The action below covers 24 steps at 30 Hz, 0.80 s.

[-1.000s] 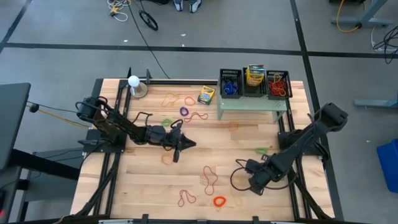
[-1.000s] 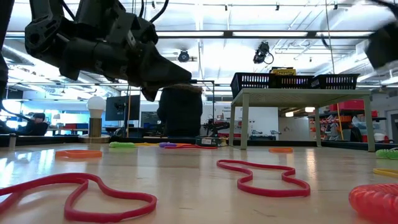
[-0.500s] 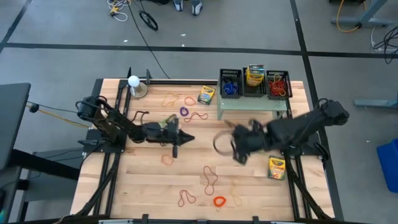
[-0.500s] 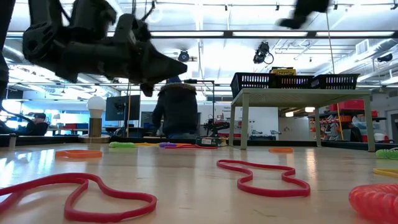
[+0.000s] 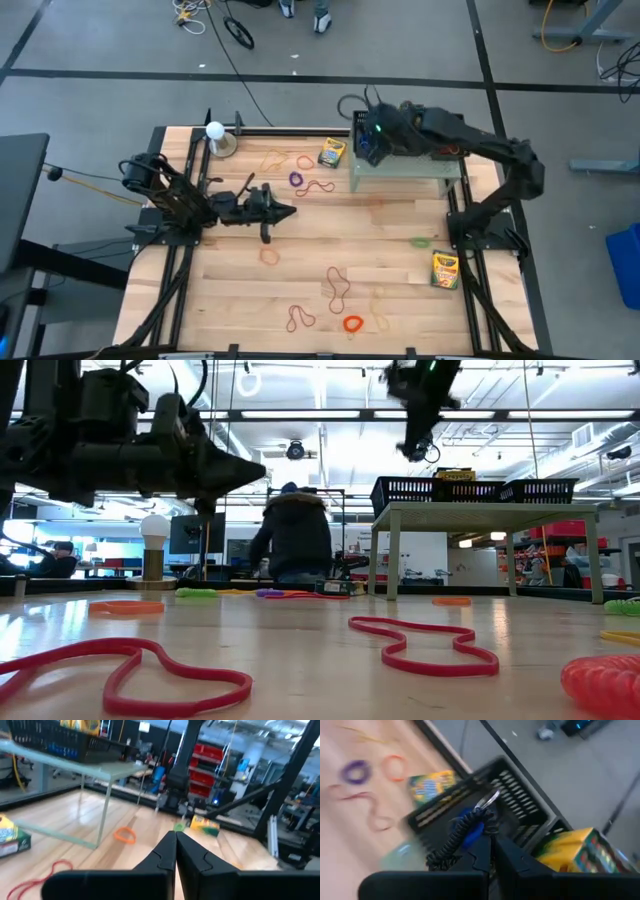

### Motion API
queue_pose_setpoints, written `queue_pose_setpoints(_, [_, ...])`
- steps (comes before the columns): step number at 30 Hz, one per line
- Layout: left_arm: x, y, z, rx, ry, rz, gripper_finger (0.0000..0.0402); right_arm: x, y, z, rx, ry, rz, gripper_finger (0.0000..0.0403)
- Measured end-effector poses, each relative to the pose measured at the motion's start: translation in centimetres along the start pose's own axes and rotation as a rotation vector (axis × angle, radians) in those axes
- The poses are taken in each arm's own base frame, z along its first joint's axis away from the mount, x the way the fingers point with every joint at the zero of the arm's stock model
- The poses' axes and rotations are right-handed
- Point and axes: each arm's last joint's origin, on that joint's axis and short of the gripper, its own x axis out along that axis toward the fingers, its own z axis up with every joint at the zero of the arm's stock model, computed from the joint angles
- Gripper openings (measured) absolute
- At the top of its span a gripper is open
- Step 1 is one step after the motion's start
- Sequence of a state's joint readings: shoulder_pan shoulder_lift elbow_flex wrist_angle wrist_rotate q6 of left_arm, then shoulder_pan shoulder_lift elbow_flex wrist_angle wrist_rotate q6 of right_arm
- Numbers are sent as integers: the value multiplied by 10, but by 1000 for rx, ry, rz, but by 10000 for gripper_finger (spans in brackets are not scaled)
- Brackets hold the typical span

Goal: Pick & Place Office Desk Supplies
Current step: Put the black spring keychain into the left black basket on the shelf

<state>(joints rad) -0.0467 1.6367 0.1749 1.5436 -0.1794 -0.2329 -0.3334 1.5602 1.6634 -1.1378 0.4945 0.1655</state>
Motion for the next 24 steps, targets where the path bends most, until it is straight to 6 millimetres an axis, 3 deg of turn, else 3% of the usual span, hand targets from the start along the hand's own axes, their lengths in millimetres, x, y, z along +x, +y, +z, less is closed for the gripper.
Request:
queue_pose_setpoints(6, [3, 1, -4, 8, 45, 14, 15, 55, -22, 10, -2, 109, -56, 14])
queue_pose_setpoints(11, [6, 0, -4, 8, 52, 13, 15, 78, -24, 11, -31, 157, -70, 31])
queue_pose_setpoints(18, [6, 0, -4, 3, 52, 15, 16, 91, -19, 11, -68, 187, -107, 102])
queue_pose_setpoints(24, [6, 0, -4, 3, 56, 17, 16, 78, -25, 12, -33, 139, -155, 158])
